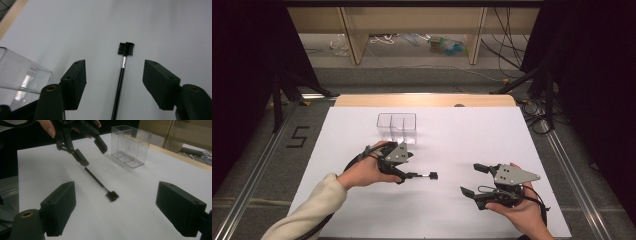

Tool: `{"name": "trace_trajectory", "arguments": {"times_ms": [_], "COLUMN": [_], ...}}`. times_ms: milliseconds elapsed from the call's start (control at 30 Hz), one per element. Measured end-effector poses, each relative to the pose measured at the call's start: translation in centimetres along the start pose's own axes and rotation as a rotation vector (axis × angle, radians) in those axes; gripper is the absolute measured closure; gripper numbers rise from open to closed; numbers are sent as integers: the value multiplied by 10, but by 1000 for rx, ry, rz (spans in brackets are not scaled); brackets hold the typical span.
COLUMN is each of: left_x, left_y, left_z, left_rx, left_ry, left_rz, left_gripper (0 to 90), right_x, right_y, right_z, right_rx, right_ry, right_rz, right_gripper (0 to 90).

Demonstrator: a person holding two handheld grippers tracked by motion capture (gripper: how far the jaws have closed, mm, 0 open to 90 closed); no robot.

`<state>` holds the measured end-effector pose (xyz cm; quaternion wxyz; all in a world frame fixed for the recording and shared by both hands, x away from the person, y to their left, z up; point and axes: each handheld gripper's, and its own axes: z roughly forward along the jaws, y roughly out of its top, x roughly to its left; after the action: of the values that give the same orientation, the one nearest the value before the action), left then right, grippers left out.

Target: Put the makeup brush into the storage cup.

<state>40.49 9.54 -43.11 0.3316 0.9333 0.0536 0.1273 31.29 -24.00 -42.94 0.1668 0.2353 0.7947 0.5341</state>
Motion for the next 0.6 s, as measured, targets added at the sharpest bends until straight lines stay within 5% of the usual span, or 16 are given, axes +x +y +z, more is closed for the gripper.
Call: {"name": "trace_trajectory", "arguments": {"times_ms": [100, 400, 600], "left_x": [4, 10, 9], "left_y": [4, 11, 11], "left_z": [13, 26, 33], "left_rx": [95, 236, 259], "left_ry": [-27, -87, -103], "left_rz": [16, 45, 33], "left_gripper": [403, 443, 451], "right_x": [1, 0, 0], "right_y": [0, -1, -1], "right_z": [1, 1, 1], "right_rx": [3, 4, 5], "right_ry": [3, 5, 1], "right_rz": [2, -1, -2], "right_gripper": [186, 196, 197]}}
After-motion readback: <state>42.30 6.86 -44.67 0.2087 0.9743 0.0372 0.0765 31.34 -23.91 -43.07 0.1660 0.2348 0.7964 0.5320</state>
